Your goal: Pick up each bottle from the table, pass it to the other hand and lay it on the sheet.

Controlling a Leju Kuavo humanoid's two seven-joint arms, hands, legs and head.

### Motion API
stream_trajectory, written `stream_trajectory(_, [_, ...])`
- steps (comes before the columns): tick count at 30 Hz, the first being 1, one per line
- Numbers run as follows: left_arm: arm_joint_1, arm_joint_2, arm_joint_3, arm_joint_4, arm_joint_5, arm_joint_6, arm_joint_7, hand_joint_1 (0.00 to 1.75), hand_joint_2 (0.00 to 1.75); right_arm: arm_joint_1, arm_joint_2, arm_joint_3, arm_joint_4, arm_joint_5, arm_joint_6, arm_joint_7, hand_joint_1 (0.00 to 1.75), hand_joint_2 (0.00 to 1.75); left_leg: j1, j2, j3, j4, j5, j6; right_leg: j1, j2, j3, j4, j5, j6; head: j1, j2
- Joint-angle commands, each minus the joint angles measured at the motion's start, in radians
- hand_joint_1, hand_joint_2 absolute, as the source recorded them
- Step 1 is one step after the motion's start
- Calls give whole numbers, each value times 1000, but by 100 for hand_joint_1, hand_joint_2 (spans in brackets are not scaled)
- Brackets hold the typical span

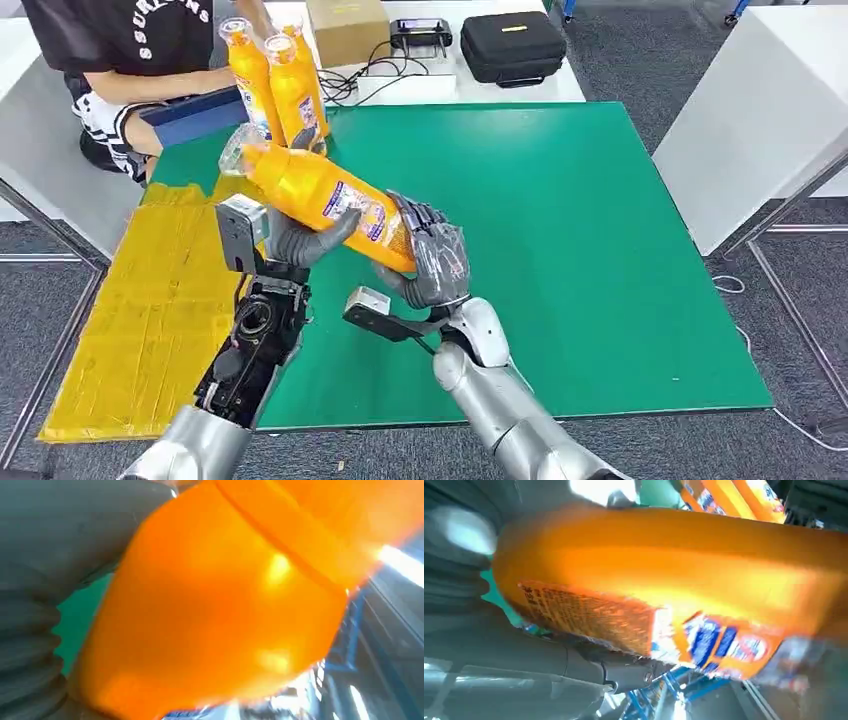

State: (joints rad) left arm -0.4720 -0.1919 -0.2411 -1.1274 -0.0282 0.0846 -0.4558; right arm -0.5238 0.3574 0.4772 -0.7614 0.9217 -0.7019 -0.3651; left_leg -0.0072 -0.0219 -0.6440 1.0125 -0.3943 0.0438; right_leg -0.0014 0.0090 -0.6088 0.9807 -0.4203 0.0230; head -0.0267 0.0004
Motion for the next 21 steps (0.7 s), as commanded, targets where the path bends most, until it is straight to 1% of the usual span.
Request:
stream_trajectory(1, [-123, 1, 70, 242, -19, 33, 13, 0, 175, 7, -8, 138, 52, 19, 4, -51, 175, 175, 1, 0, 6, -1, -2, -3, 1, -2, 7, -1, -3, -1, 1, 0])
stream_trajectory(2, [-123, 1, 70, 242, -19, 33, 13, 0, 175, 7, -8, 138, 52, 19, 4, -51, 175, 175, 1, 0, 9, -1, -4, -4, 1, -2, 10, -1, -4, -1, 1, 0])
stream_trajectory(5, [-112, -4, 92, 227, 1, 33, 6, 0, 175, 0, -8, 147, 66, 11, 4, -46, 175, 175, 1, 1, 4, -1, -2, -2, 1, 0, 4, -1, -1, 0, 1, 0])
stream_trajectory(6, [-102, -7, 107, 214, 17, 34, -11, 175, 175, -2, -8, 148, 71, 5, 4, -43, 175, 175, 1, 2, 6, 0, -3, -3, 1, 0, 7, -1, -2, -1, 0, 0])
stream_trajectory(7, [-92, -6, 115, 199, 25, 34, -20, 175, 175, -3, -9, 148, 79, -1, 4, -42, 175, 175, 1, 1, 3, -1, -1, -2, 1, 0, 4, -1, -1, 0, 1, 0])
stream_trajectory(8, [-80, -8, 130, 179, 48, 27, -33, 175, 175, -4, -8, 150, 87, -9, 4, -47, 175, 175, 1, 2, 6, 0, -3, -3, 1, 0, 7, -1, -2, -1, 1, 0])
stream_trajectory(9, [-72, -7, 140, 163, 63, 23, -39, 175, 175, -4, -8, 151, 91, -10, 4, -47, 175, 175, 0, 1, 4, -1, -2, -2, 1, 1, 4, -1, -1, 0, 1, 0])
stream_trajectory(12, [-37, -3, 163, 101, 106, 14, -49, 175, 175, -2, -8, 159, 109, -19, 4, -52, 175, 175, 1, 3, 7, -1, -3, -3, 1, 1, 8, -1, -2, -1, 1, 0])
stream_trajectory(13, [-31, -2, 167, 92, 114, 14, -50, 175, 175, -2, -8, 163, 114, -20, 4, -52, 175, 175, 1, 2, 5, -1, -2, -2, 1, 1, 5, -1, -2, 0, 0, 0])
stream_trajectory(14, [-24, -2, 172, 84, 123, 12, -51, 175, 175, -3, -8, 166, 118, -21, 4, -52, 175, 175, 1, 4, 8, -1, -4, -3, 1, 2, 9, -2, -3, -1, 1, 0])
stream_trajectory(16, [-9, 0, 180, 68, 143, 1, -57, 175, 175, -6, -8, 171, 129, -28, 4, -54, 175, 175, 1, 2, 3, -1, -2, -2, 1, 1, 4, -1, -1, 0, 1, 0])
stream_trajectory(17, [-5, 1, 180, 64, 147, 0, -57, 175, 175, -9, -9, 172, 133, -31, 4, -53, 175, 175, 1, 2, 6, -1, -3, -3, 1, 1, 6, -1, -2, -1, 0, 0])
stream_trajectory(18, [-3, 1, 180, 63, 151, -4, -57, 175, 175, -12, -9, 170, 137, -32, 4, -54, 175, 175, 1, 1, 4, -1, -2, -2, 1, 0, 4, -1, -1, 0, 1, 0])
stream_trajectory(19, [-3, 1, 181, 63, 156, -8, -57, 175, 175, -13, -9, 168, 138, -32, 4, -54, 175, 175, 1, 2, 6, 0, -3, -3, 1, 0, 7, -1, -2, -1, 0, 0])
stream_trajectory(20, [-4, 2, 180, 66, 162, -14, -56, 175, 175, -12, -10, 164, 139, -31, 4, -54, 175, 175, 1, 1, 4, -1, -2, -2, 1, 0, 4, -1, -1, 0, 1, 0])
stream_trajectory(21, [-4, 3, 181, 67, 165, -16, -57, 175, 175, -12, -10, 161, 140, -31, 4, -54, 175, 175, 1, 2, 7, 0, -3, -3, 1, 0, 7, -1, -3, -1, 0, 0])
